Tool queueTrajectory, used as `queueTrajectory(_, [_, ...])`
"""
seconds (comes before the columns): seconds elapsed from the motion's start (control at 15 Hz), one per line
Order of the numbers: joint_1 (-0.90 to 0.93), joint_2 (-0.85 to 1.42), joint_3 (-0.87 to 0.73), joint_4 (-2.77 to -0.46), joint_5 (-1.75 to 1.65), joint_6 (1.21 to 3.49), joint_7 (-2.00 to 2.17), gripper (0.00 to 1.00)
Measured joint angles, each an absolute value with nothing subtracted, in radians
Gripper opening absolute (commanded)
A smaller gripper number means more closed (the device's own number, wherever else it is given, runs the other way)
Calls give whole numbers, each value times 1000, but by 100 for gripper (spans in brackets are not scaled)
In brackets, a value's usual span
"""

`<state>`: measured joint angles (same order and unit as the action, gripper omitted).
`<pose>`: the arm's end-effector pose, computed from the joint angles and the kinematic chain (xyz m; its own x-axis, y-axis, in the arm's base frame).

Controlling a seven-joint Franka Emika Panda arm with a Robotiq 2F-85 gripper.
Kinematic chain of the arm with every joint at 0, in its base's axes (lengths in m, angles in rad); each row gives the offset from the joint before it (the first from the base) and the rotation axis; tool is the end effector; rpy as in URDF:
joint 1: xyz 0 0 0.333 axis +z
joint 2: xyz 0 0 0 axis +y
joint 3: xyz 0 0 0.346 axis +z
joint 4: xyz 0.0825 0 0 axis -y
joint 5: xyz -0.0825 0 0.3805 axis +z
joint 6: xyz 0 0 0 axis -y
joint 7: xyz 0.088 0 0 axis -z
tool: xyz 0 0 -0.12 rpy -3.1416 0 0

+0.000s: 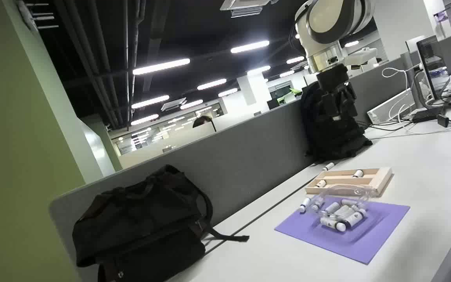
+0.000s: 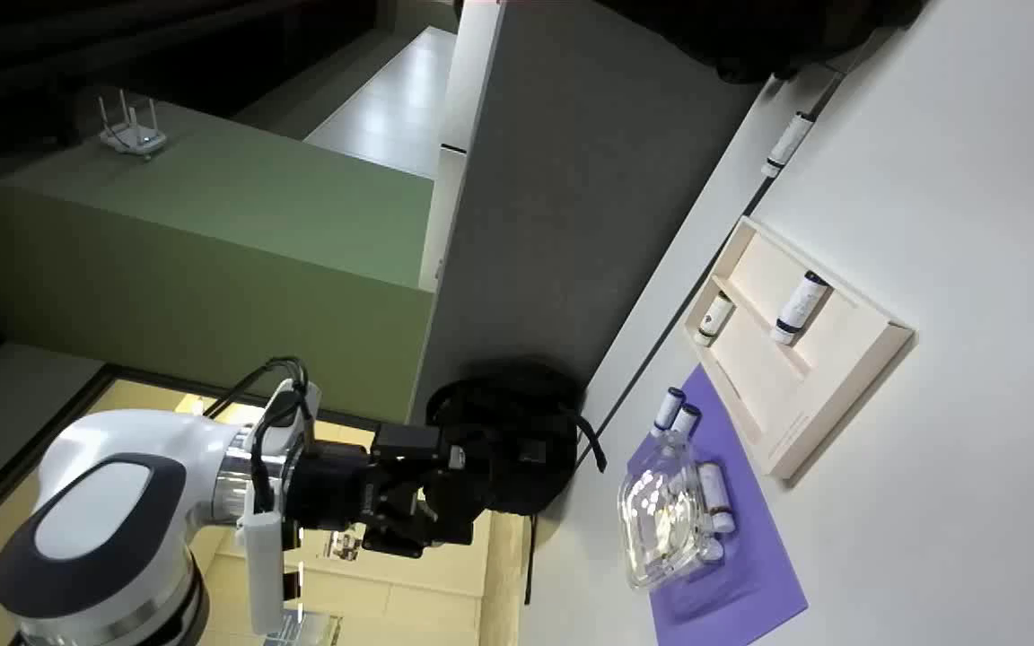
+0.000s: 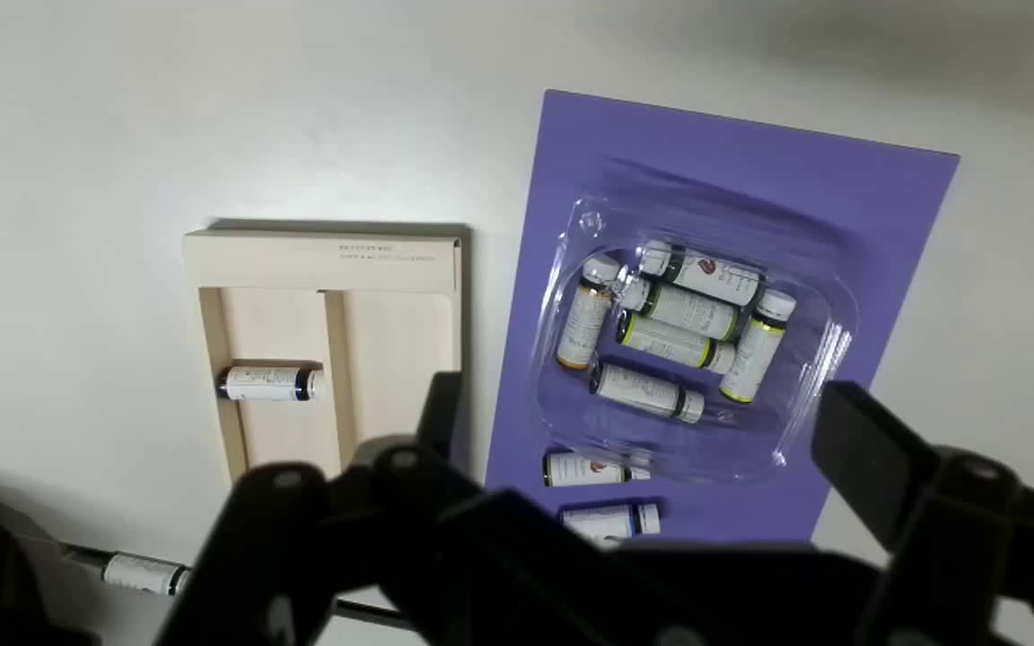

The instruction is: Take the bottle from the right of the box and put it in the right compartment of the box

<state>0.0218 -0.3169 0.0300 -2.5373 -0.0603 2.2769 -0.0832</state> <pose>0.4177 0.0197 0.4082 0.9838 0.1721 0.0501 0.1689 -0.9837 0.0617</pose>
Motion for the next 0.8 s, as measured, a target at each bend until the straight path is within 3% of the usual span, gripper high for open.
queueTrajectory(0.8, [19, -308, 19, -2531, -66, 2286, -129, 100])
